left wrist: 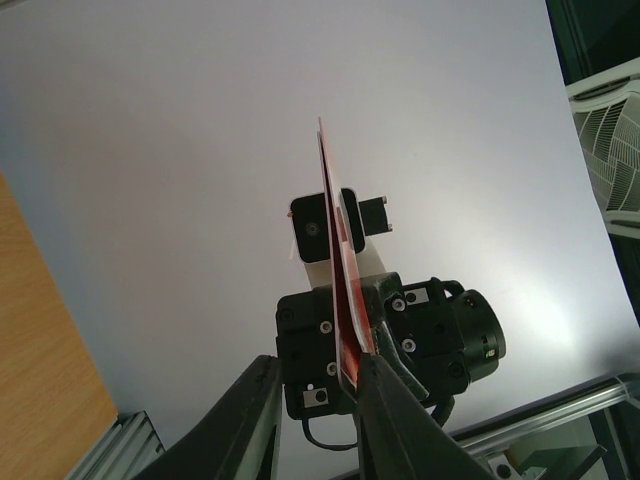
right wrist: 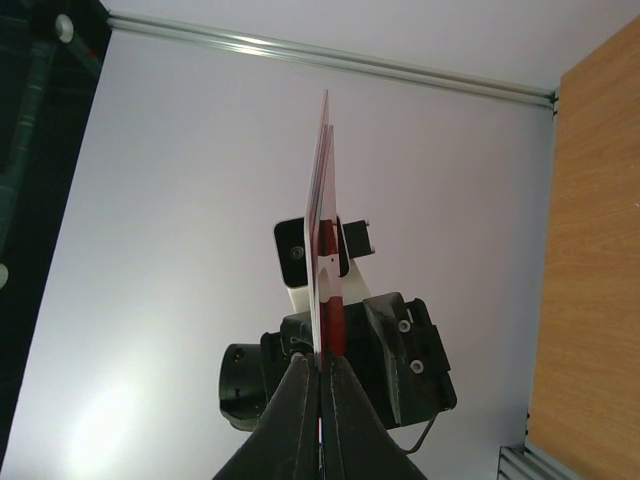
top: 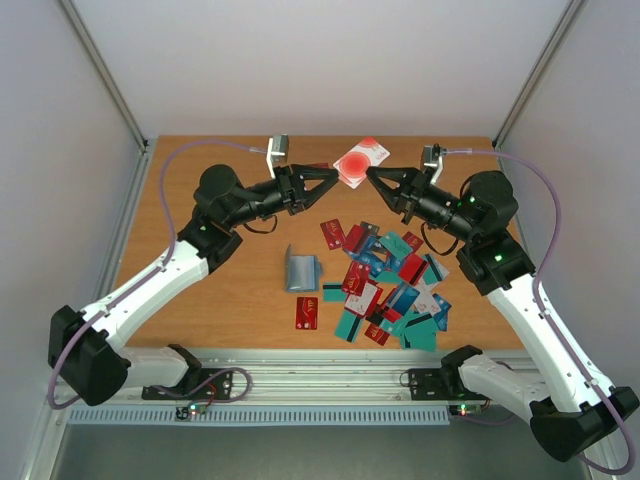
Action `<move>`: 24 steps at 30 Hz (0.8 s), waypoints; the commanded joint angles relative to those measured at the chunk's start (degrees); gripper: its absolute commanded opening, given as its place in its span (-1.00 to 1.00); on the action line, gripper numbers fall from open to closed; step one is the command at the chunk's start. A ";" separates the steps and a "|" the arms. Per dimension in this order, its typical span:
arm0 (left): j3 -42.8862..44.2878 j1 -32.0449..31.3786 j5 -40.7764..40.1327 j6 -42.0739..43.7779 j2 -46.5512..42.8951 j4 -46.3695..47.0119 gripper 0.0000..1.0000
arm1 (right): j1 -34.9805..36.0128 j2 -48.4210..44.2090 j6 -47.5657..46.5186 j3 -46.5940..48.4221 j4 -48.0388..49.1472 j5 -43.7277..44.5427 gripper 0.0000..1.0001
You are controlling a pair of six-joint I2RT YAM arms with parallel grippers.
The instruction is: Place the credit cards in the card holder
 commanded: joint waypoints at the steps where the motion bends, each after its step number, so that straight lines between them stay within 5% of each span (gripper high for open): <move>1: -0.10 0.29 -0.50 0.12 -0.39 2.77 -0.53 | -0.14 -0.61 1.37 2.12 2.76 -0.36 -0.98; 24: 2.82 0.29 3.69 -4.07 5.76 8.31 -0.58 | -0.13 0.31 1.50 -0.32 8.10 -4.71 -0.98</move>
